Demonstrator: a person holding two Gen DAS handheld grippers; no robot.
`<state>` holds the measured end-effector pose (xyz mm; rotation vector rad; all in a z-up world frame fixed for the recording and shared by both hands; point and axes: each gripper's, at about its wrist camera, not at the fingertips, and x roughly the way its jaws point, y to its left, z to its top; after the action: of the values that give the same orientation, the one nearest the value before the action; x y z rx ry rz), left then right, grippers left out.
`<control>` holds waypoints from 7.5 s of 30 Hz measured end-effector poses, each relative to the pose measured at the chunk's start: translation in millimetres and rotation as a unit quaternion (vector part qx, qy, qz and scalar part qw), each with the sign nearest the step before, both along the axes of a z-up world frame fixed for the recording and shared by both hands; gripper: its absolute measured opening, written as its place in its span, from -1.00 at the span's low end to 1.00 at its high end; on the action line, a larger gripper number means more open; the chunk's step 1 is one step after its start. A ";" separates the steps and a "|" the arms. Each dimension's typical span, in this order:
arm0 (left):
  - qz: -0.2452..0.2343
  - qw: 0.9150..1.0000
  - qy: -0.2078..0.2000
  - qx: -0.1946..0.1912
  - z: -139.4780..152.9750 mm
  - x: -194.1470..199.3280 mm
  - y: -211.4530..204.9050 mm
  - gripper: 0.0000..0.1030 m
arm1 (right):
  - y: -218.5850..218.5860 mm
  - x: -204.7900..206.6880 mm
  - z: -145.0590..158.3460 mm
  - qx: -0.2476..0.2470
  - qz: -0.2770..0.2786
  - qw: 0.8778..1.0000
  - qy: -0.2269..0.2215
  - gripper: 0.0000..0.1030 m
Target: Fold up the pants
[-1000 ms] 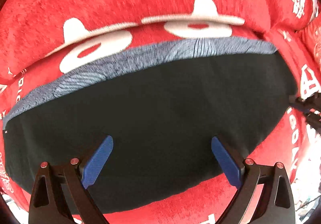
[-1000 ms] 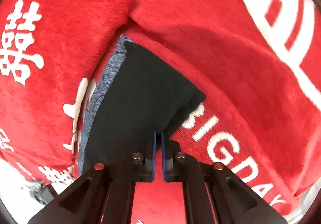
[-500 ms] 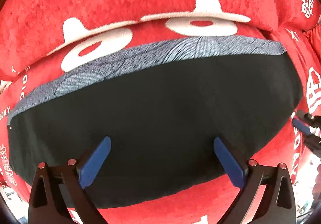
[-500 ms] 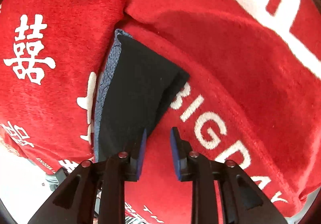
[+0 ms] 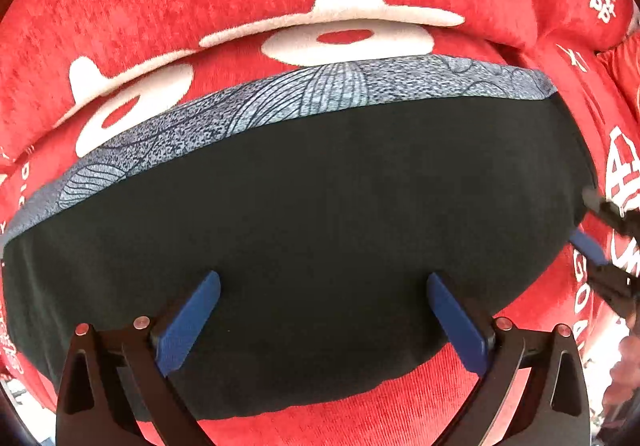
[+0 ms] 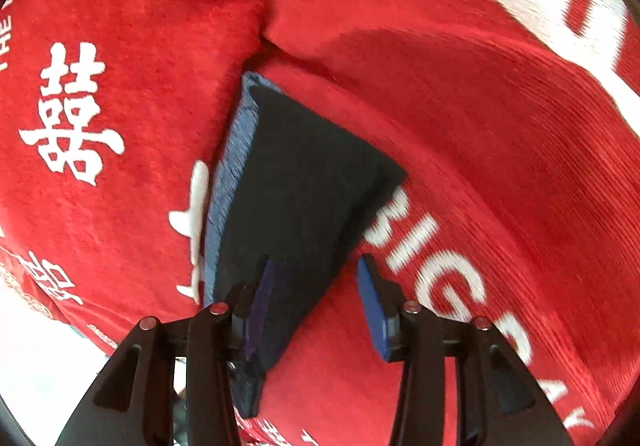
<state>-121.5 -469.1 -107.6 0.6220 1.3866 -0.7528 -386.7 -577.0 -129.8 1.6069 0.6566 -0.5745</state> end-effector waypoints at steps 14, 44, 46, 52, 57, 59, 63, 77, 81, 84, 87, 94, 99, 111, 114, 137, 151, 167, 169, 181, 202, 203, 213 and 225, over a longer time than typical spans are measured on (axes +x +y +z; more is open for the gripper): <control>0.064 0.995 -0.072 -0.013 27.8 50.9 -46.8 0.84 | -12.0 29.2 33.6 -0.038 0.013 0.997 -0.062 -0.73; 0.079 0.994 -0.056 -0.048 54.3 57.6 58.2 0.86 | 128.6 200.7 157.6 -0.339 0.377 0.859 0.070 -0.72; 0.108 0.990 -0.079 -0.039 60.4 88.6 95.3 0.86 | 162.2 224.4 150.2 -0.358 0.411 0.833 0.091 -0.72; 0.167 0.982 -0.092 -0.004 45.0 154.4 195.0 0.86 | 258.0 289.0 79.0 -0.373 0.502 0.766 0.151 -0.71; 0.168 0.983 -0.067 -0.018 42.0 180.9 226.9 0.86 | 327.6 302.9 36.0 -0.465 0.537 0.658 0.250 -0.46; 0.164 0.985 -0.048 -0.033 37.3 181.6 216.7 0.86 | 349.0 299.6 36.4 -0.484 0.556 0.620 0.267 -0.33; 0.133 0.988 0.005 -0.079 40.9 190.1 207.3 0.86 | 353.1 283.1 60.0 -0.465 0.565 0.642 0.231 -0.31; -0.019 0.965 0.194 -0.173 38.1 141.4 118.0 0.40 | 193.4 237.3 86.4 -0.238 0.338 0.898 0.153 -0.30; -0.037 0.966 0.198 -0.162 36.8 131.7 113.2 0.40 | 191.1 230.2 84.0 -0.230 0.336 0.902 0.143 -0.30; -0.033 0.965 0.202 -0.165 36.1 129.0 107.8 0.17 | 188.4 224.4 76.8 -0.218 0.329 0.908 0.139 -0.30; -0.034 0.963 0.211 -0.166 34.9 126.5 101.5 -0.51 | 188.2 222.9 77.2 -0.214 0.329 0.910 0.133 -0.30; -0.021 0.971 0.180 -0.154 43.6 128.1 133.2 -0.86 | 197.9 237.7 79.0 -0.206 0.361 0.903 0.106 -0.30; -0.007 0.975 0.180 -0.128 24.6 121.8 150.9 -0.86 | 227.9 249.2 38.5 -0.168 0.384 0.899 0.128 -0.31; 0.053 0.982 0.113 -0.139 48.8 141.2 170.1 0.23 | 236.1 243.7 65.7 -0.121 0.362 0.923 0.050 -0.10; 0.059 0.985 0.106 -0.123 44.6 150.8 177.8 0.23 | 245.6 229.2 45.0 -0.040 0.295 0.955 0.012 0.08; 0.056 0.990 0.079 -0.105 49.4 153.1 193.9 0.23 | 248.7 209.8 -10.2 0.050 0.156 0.987 -0.003 -0.76; 0.019 0.994 0.037 -0.106 57.3 129.4 128.2 0.62 | 159.4 202.6 89.1 -0.109 0.238 0.965 0.004 -0.50; 0.097 0.995 0.018 -0.019 6.2 133.7 137.9 0.77 | 148.2 267.5 39.1 -0.166 0.357 0.911 0.122 -0.56; 0.097 0.995 0.018 -0.015 9.3 136.8 146.5 0.77 | 160.8 274.2 36.1 -0.157 0.375 0.906 0.120 -0.56; 0.127 0.991 0.030 -0.010 21.4 156.9 214.0 0.77 | 233.0 319.9 61.8 -0.207 0.430 0.873 0.103 -0.56; 0.137 0.989 0.044 0.023 10.0 134.1 269.6 0.77 | 264.2 311.0 50.0 -0.151 0.477 0.858 0.114 -0.32; 0.135 0.990 0.045 0.023 10.9 134.2 270.0 0.77 | 263.6 304.2 51.8 -0.142 0.470 0.863 0.114 -0.21; 0.130 0.990 0.056 0.021 31.2 113.8 271.6 0.77 | 276.0 274.9 61.5 -0.112 0.456 0.871 0.143 0.29; 0.165 0.981 0.102 0.007 29.3 104.0 337.1 1.00 | 325.3 291.9 67.4 -0.178 0.522 0.813 0.185 0.82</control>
<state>-17.5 -132.0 -78.3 0.3182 1.6339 -0.5510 -94.8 -251.7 -62.4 0.5866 1.4800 -0.1414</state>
